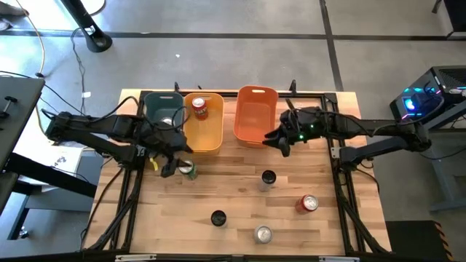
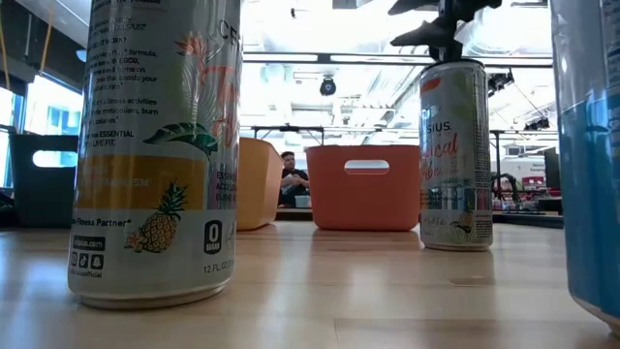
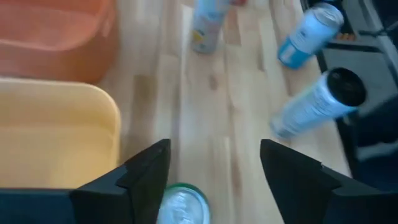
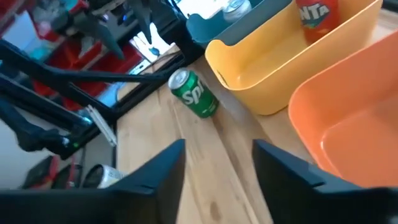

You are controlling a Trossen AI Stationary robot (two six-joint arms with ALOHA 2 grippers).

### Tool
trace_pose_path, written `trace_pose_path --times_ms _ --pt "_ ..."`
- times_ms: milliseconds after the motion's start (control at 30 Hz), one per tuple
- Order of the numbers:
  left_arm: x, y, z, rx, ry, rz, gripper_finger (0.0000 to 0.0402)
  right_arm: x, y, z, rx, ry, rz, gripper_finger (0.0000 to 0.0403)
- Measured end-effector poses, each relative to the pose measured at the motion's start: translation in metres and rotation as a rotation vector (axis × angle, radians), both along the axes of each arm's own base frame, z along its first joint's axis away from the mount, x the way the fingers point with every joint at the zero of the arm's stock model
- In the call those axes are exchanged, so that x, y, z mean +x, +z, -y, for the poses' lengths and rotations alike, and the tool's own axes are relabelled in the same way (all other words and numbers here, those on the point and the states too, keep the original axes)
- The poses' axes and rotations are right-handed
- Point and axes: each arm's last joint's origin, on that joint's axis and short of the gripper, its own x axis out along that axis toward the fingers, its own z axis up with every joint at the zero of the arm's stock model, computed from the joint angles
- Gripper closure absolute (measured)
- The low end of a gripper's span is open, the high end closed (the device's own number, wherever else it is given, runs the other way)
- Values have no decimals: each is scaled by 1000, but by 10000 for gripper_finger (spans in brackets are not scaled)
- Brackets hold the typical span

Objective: Sort soda cans
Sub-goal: Put the bottom green soda can into the orange bin

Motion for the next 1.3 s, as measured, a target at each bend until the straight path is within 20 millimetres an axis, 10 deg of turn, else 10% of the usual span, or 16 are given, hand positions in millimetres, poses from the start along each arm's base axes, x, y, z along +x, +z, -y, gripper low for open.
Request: trace_pose_path --times_ms 433,1300 --pt "19 -27 19 -62 40 -339 66 -1 -15 -10 -235 77 -149 139" --pt "26 -76 25 192 136 -580 62 3 -18 -4 -268 -61 -179 139"
